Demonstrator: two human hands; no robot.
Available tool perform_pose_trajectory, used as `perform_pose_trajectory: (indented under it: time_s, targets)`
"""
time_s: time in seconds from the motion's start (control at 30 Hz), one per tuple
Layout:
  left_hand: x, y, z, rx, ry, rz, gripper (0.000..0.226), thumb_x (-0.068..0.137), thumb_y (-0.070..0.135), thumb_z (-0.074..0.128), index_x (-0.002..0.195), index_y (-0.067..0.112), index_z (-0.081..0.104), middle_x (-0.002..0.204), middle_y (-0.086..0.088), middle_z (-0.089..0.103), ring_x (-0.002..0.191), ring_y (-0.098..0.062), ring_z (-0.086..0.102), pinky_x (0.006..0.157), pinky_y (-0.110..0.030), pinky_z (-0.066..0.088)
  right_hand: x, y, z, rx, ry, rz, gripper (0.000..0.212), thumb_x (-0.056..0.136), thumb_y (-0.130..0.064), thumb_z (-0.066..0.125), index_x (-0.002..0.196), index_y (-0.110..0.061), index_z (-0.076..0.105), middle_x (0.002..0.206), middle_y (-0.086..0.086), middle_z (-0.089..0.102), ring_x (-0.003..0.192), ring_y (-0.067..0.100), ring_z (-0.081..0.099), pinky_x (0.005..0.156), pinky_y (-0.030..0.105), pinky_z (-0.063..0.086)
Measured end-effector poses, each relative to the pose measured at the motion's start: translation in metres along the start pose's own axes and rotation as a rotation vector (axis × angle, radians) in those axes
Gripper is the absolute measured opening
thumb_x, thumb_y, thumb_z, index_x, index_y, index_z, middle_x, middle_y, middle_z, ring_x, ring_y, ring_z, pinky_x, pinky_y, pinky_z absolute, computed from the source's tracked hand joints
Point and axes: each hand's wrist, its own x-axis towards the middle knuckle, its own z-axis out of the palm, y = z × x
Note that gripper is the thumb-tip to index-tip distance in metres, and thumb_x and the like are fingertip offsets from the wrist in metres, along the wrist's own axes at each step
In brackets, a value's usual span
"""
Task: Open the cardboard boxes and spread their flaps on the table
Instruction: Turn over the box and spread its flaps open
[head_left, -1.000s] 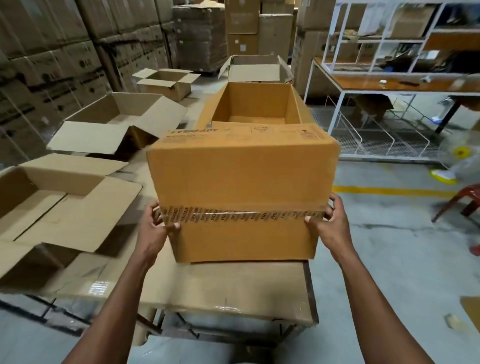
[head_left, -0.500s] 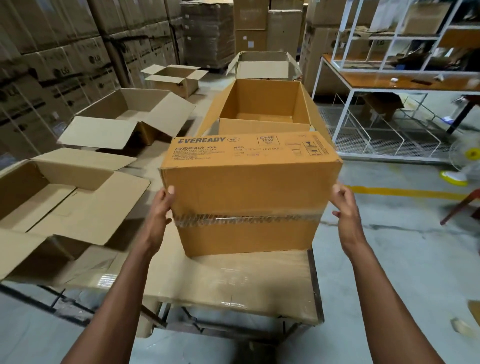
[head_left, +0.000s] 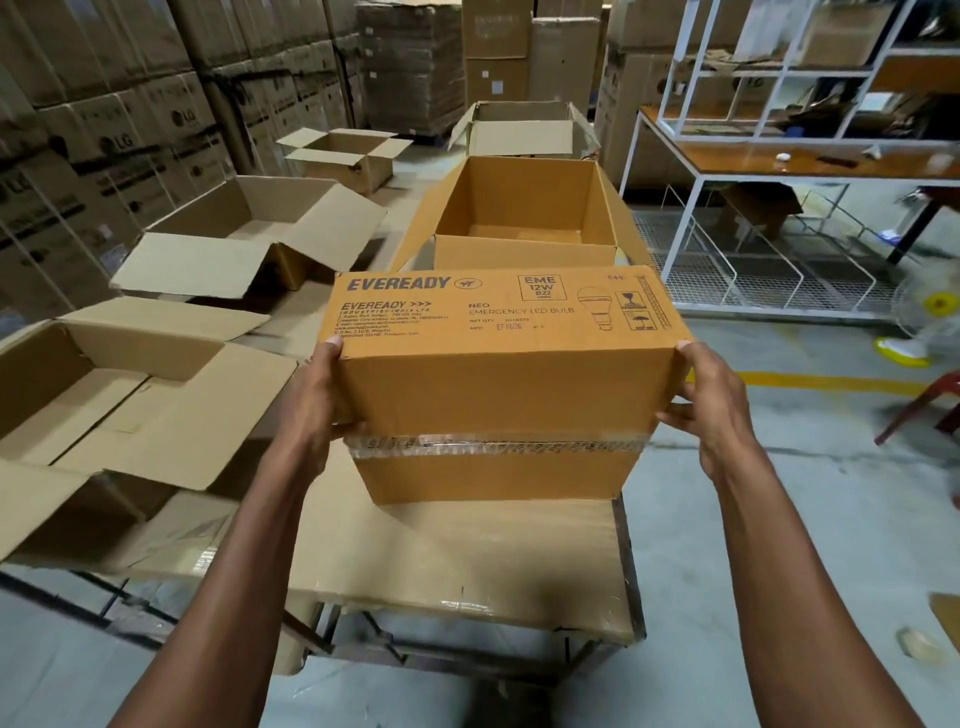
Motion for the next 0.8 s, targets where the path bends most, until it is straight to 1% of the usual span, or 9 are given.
perform_pose_trajectory:
  time_s: [0.1,0.2,0.27,0.37,0.43,0.53,0.63,0.7,0.8]
  targets:
    - [-0.004,-0.016,-0.008,-0.076,-0.058,0.08,0.048,0.095,0.061,0.043,0.132,0.032,0.053,0.13,0.006,0.058,0.122,-0.028,0.057,0.086,-0.054,0.06,-0.005,0.01,-0.009,0.031,-0.003,-0.066,0.026,0.092,-0.045,0.05,0.104,-0.036,0.071,0.116,0.005,0.068,0.112,0.032,0.065,0.089,0.048,0.06]
    - [-0.013,-0.054,-0.019,-0.175,-0.115,0.16,0.048,0.097,0.045,0.046,0.134,0.015,0.048,0.13,-0.001,0.065,0.124,-0.025,0.06,0.094,-0.051,0.055,-0.016,0.04,-0.021,0.102,-0.038,-0.088,0.025,0.099,-0.031,0.051,0.119,-0.024,0.063,0.116,0.008,0.071,0.11,0.029,0.068,0.092,0.044,0.058]
    - [-0.021,-0.081,-0.024,-0.22,-0.118,0.166,0.036,0.097,0.031,0.045,0.129,0.014,0.046,0.123,-0.004,0.068,0.121,-0.029,0.062,0.099,-0.052,0.051,-0.032,0.067,-0.022,0.071,-0.045,-0.072,0.027,0.101,-0.023,0.051,0.126,-0.019,0.059,0.11,0.005,0.074,0.105,0.022,0.07,0.095,0.043,0.055]
    - [-0.031,-0.113,-0.028,-0.219,-0.07,0.088,0.037,0.095,0.019,0.045,0.132,0.02,0.048,0.111,-0.004,0.069,0.106,-0.028,0.064,0.093,-0.049,0.053,-0.056,0.107,-0.016,-0.047,-0.068,-0.014,0.037,0.098,-0.01,0.048,0.127,-0.027,0.063,0.105,-0.006,0.075,0.099,0.011,0.071,0.089,0.034,0.055]
    - [-0.038,-0.131,-0.029,-0.152,-0.023,0.057,0.035,0.096,0.016,0.044,0.129,0.025,0.052,0.106,-0.003,0.071,0.1,-0.027,0.065,0.088,-0.05,0.055,-0.069,0.125,-0.013,-0.111,-0.071,0.034,0.041,0.097,-0.005,0.048,0.125,-0.031,0.063,0.105,-0.011,0.074,0.101,0.01,0.069,0.086,0.034,0.055]
    - [-0.05,-0.153,-0.034,0.037,0.062,-0.011,0.033,0.099,0.007,0.04,0.123,0.023,0.055,0.105,-0.004,0.072,0.098,-0.029,0.067,0.082,-0.052,0.057,-0.083,0.148,-0.012,-0.157,-0.057,0.114,0.041,0.097,-0.004,0.049,0.122,-0.033,0.063,0.107,-0.007,0.071,0.101,0.014,0.066,0.075,0.033,0.054]
    - [-0.06,-0.176,-0.041,0.123,0.085,-0.082,0.039,0.088,0.006,0.039,0.118,0.022,0.058,0.109,-0.006,0.07,0.106,-0.033,0.064,0.084,-0.053,0.056,-0.096,0.17,-0.014,-0.226,-0.057,0.188,0.044,0.09,0.001,0.051,0.118,-0.032,0.06,0.104,-0.005,0.067,0.1,0.02,0.062,0.077,0.038,0.049]
    - [-0.066,-0.189,-0.044,0.164,0.068,-0.119,0.04,0.088,0.001,0.038,0.11,0.023,0.062,0.107,-0.006,0.07,0.109,-0.032,0.063,0.091,-0.055,0.054,-0.102,0.185,-0.017,-0.276,-0.065,0.254,0.045,0.086,0.004,0.053,0.119,-0.026,0.059,0.106,0.003,0.066,0.098,0.024,0.06,0.079,0.039,0.048]
    - [-0.076,-0.2,-0.046,0.185,0.119,-0.121,0.038,0.096,-0.003,0.04,0.11,0.023,0.063,0.108,-0.004,0.068,0.112,-0.032,0.061,0.088,-0.045,0.05,-0.111,0.196,-0.016,-0.326,-0.022,0.324,0.045,0.085,0.002,0.057,0.127,-0.015,0.058,0.109,0.013,0.064,0.097,0.03,0.059,0.08,0.041,0.049]
